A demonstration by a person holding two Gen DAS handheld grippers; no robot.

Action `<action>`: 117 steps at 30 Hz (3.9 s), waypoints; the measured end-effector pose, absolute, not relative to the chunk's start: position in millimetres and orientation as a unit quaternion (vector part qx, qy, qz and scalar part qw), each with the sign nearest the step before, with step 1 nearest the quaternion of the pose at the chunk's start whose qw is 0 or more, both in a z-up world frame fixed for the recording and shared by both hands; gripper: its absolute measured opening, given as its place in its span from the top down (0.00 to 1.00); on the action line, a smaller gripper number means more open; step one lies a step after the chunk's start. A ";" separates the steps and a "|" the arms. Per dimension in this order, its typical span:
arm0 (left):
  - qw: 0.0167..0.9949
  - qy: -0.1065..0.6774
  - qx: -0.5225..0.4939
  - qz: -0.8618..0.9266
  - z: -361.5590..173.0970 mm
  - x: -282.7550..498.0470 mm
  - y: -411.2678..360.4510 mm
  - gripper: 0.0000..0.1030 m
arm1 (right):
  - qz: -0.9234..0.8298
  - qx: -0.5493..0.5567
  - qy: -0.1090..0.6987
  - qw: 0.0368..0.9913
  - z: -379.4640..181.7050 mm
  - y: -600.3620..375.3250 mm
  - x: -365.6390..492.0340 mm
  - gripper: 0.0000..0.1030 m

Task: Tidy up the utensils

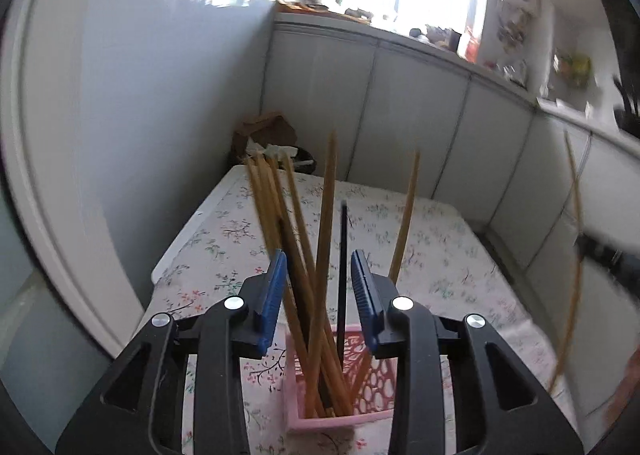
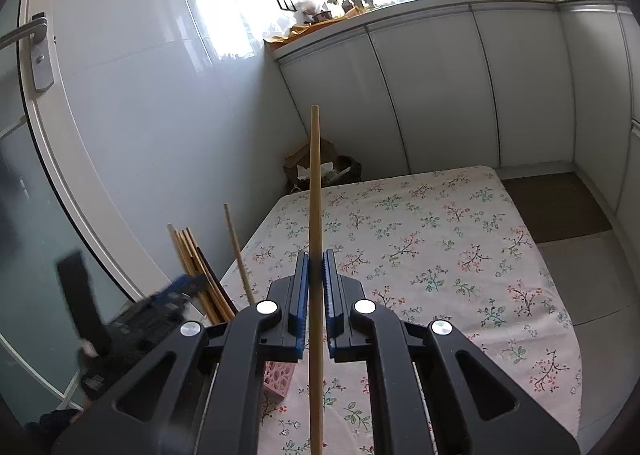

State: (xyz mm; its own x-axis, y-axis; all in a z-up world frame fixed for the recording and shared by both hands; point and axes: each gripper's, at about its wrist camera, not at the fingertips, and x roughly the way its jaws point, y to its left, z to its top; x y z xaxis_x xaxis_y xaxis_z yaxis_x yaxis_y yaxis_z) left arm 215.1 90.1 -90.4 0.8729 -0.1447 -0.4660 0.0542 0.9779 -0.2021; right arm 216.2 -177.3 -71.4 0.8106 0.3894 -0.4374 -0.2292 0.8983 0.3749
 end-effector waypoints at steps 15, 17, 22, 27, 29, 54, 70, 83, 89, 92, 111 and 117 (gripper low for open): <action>0.901 0.401 -0.164 -0.010 -57.0 222.9 144.0 0.39 | 0.170 0.182 0.188 0.950 -62.4 -122.9 222.2 0.93; 0.900 0.402 -0.166 -0.009 -54.9 223.2 149.2 0.31 | 0.168 0.186 0.172 0.953 -59.0 -111.7 225.5 0.93; 0.901 0.398 -0.171 -0.007 -52.4 221.9 158.2 0.30 | 0.155 0.182 0.142 0.961 -63.5 -75.7 244.8 0.93; 0.897 0.411 -0.162 -0.007 -57.6 226.1 159.4 0.29 | 0.127 0.162 0.138 0.969 -85.9 -52.6 256.4 0.93; 0.897 0.411 -0.164 -0.006 -57.7 227.8 161.4 0.27 | 0.122 0.157 0.143 0.969 -97.0 -48.6 258.0 0.93; 0.914 0.397 -0.084 -0.034 -49.1 186.9 109.6 0.20 | 0.146 0.138 0.304 0.931 -81.3 -115.3 179.8 0.54; 0.953 0.303 0.007 -0.006 25.7 -2.4 49.0 0.07 | 0.150 0.122 0.302 0.934 -5.3 -169.8 -8.6 0.10; 0.965 0.260 0.026 -0.008 69.7 -72.7 36.2 0.07 | 0.155 0.107 0.289 0.939 46.7 -172.9 -73.4 0.06; 0.967 0.251 0.035 -0.008 84.2 -88.9 36.1 0.07 | 0.135 0.070 0.279 0.948 64.8 -162.5 -85.6 0.06; 0.969 0.243 0.036 -0.007 87.7 -95.2 38.0 0.07 | 0.116 0.051 0.271 0.954 71.7 -158.3 -90.4 0.06; 0.964 0.262 0.037 -0.010 79.6 -83.8 35.8 0.07 | 0.065 0.035 0.267 0.961 77.5 -151.1 -80.8 0.06; 0.963 0.266 0.036 -0.012 79.3 -81.6 36.2 0.07 | 0.067 0.035 0.270 0.960 75.5 -150.2 -78.8 0.06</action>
State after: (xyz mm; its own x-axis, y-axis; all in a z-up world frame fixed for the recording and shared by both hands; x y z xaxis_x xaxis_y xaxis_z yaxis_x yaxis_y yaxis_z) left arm -81.6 36.2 79.3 0.8579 -0.0031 -0.5138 0.0417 0.9971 0.0637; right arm -78.8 -150.2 75.5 0.8451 0.1480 -0.5138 -0.1098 0.9885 0.1043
